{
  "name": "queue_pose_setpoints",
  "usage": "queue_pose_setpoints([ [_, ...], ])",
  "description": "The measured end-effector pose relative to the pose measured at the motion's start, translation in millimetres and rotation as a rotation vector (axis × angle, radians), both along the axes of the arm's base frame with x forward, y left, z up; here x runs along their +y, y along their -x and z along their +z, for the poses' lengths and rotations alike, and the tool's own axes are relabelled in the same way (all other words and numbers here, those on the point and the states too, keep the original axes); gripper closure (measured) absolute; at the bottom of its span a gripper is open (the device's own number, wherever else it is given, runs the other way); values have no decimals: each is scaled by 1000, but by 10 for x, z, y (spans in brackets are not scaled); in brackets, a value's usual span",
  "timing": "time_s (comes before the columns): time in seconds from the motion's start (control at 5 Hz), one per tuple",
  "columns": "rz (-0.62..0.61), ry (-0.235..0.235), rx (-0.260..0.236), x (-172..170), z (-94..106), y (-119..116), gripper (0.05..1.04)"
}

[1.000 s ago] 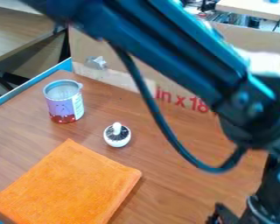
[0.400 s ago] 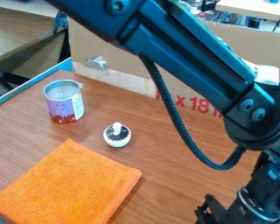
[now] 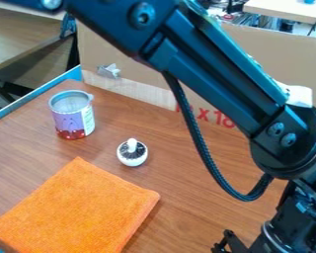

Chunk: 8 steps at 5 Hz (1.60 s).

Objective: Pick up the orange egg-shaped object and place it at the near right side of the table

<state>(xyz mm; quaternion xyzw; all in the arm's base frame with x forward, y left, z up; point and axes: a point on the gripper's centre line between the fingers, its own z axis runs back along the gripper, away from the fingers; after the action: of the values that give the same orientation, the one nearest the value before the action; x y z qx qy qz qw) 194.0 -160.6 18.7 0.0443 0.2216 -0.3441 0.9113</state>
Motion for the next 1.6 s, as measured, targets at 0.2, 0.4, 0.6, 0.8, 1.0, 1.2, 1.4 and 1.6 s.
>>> queue_pose_setpoints([
  [0.2, 0, 2, 7, -4, -15, 0, 330],
  [0.4, -6, 20, 8, -8, 16, 15, 117],
  [0.6, 6, 59, -44, -33, 217, -5, 89],
  [0.8, 20, 146, -137, -70, 580, -27, 88],
  [1.0, 121, 161, -221, 135, 821, -26, 88],
  [1.2, 292, 141, -318, 626, 1064, 70, 88],
  [1.4, 470, 69, -350, 1102, 1077, 170, 87],
  [1.6, 604, 2, -404, 1566, 1200, 186, 87],
])
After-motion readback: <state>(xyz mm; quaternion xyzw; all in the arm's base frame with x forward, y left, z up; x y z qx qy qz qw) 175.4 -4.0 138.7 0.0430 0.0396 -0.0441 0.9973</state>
